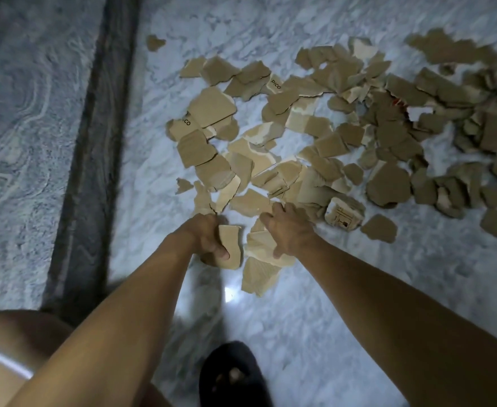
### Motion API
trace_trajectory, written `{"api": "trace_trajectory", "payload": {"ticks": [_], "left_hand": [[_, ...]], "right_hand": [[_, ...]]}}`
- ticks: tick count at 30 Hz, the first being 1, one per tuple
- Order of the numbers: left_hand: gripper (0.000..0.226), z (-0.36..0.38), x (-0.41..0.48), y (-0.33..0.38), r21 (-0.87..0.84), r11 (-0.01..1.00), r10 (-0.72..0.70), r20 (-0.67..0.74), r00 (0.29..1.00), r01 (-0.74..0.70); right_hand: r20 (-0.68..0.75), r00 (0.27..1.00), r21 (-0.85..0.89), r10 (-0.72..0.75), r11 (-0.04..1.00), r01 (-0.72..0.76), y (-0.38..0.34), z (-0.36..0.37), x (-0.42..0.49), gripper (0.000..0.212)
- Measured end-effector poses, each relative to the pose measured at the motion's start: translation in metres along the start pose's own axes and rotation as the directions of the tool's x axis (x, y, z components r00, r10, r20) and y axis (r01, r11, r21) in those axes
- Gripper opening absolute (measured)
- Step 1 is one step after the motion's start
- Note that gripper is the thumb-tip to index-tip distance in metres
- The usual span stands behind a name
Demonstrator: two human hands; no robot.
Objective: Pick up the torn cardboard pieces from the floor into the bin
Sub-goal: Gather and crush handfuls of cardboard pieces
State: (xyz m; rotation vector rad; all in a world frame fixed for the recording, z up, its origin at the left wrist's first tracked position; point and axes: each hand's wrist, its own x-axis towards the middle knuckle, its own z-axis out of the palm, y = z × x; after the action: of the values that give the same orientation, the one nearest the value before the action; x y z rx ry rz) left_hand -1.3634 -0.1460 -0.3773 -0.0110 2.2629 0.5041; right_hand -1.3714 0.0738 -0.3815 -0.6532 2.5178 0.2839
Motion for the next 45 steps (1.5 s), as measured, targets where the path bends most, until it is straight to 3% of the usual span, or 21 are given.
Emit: {"api": "trace_trajectory", "payload": {"ticks": [3, 7, 9, 12, 15, 16, 19, 23, 26, 29, 31, 33, 35, 37, 40, 43, 45], "left_hand": [[0.077, 0.005, 0.006, 0.006, -0.011, 1.0, 0.018, -0.005, 1.0, -0.018], [0.072, 0.01, 0.01, 0.027, -0.072, 0.997, 0.044, 0.034, 0.998, -0.041], [0.068, 0.013, 0.011, 0.044, -0.055, 0.998, 0.044, 0.089, 0.995, -0.039], [0.069, 0.03, 0.01, 0.076, 0.04, 0.998, 0.052, 0.122, 0.991, -0.057], [0.086, 0.066, 0.008, 0.099, 0.3, 0.954, 0.037, -0.03, 0.999, -0.026], [0.089, 0.075, 0.006, 0.104, 0.308, 0.951, 0.005, -0.063, 0.998, 0.014], [0.09, 0.091, 0.01, 0.107, 0.178, 0.98, -0.07, -0.092, 0.993, 0.086], [0.079, 0.092, 0.016, 0.107, 0.1, 0.991, -0.077, -0.16, 0.984, 0.093], [0.077, 0.09, 0.013, 0.112, 0.071, 0.992, -0.092, -0.143, 0.985, 0.103], [0.068, 0.077, 0.01, 0.115, 0.134, 0.99, -0.041, -0.087, 0.995, 0.052], [0.071, 0.063, 0.011, 0.116, 0.08, 0.996, -0.036, -0.065, 0.997, 0.041], [0.077, 0.049, 0.017, 0.119, 0.006, 1.0, -0.002, -0.107, 0.994, 0.003], [0.083, 0.045, 0.023, 0.127, 0.064, 0.998, 0.019, -0.165, 0.986, -0.008], [0.084, 0.055, 0.029, 0.136, 0.112, 0.993, -0.019, -0.235, 0.972, 0.047], [0.075, 0.073, 0.036, 0.143, 0.048, 0.993, -0.082, -0.337, 0.938, 0.104], [0.076, 0.076, 0.041, 0.146, -0.078, 0.991, -0.127, -0.325, 0.937, 0.107], [0.083, 0.073, 0.04, 0.147, -0.149, 0.982, -0.16, -0.298, 0.941, 0.12]], "right_hand": [[-0.012, 0.997, 0.151, 0.081, 0.985, -0.078, 0.012, 0.005, -0.007, 0.087], [0.099, 0.99, 0.421, 0.097, 0.898, -0.13, 0.052, 0.003, -0.025, 0.063], [0.152, 0.98, 0.472, 0.125, 0.862, -0.184, 0.081, -0.003, -0.038, 0.052], [0.261, 0.954, 0.42, 0.147, 0.872, -0.25, 0.122, -0.005, -0.058, 0.043], [0.318, 0.921, 0.232, 0.224, 0.924, -0.305, 0.135, 0.013, -0.071, 0.061], [0.293, 0.92, 0.166, 0.259, 0.934, -0.316, 0.132, 0.025, -0.077, 0.057], [0.165, 0.921, 0.163, 0.352, 0.912, -0.378, 0.112, 0.064, -0.097, 0.038], [0.2, 0.905, 0.277, 0.377, 0.864, -0.421, 0.113, 0.08, -0.097, 0.04], [0.313, 0.888, 0.388, 0.336, 0.809, -0.442, 0.126, 0.078, -0.092, 0.053], [0.335, 0.881, 0.426, 0.334, 0.78, -0.458, 0.142, 0.071, -0.088, 0.069], [0.325, 0.872, 0.481, 0.366, 0.73, -0.485, 0.161, 0.066, -0.085, 0.073], [0.302, 0.862, 0.519, 0.406, 0.689, -0.506, 0.183, 0.063, -0.082, 0.076], [0.249, 0.861, 0.489, 0.444, 0.71, -0.507, 0.198, 0.065, -0.08, 0.074], [0.197, 0.866, 0.479, 0.459, 0.726, -0.494, 0.201, 0.074, -0.079, 0.068], [0.145, 0.875, 0.524, 0.461, 0.715, -0.463, 0.191, 0.094, -0.084, 0.066], [0.038, 0.855, 0.537, 0.518, 0.711, -0.454, 0.182, 0.107, -0.091, 0.056], [0.072, 0.833, 0.539, 0.549, 0.681, -0.496, 0.178, 0.105, -0.096, 0.055]]}}
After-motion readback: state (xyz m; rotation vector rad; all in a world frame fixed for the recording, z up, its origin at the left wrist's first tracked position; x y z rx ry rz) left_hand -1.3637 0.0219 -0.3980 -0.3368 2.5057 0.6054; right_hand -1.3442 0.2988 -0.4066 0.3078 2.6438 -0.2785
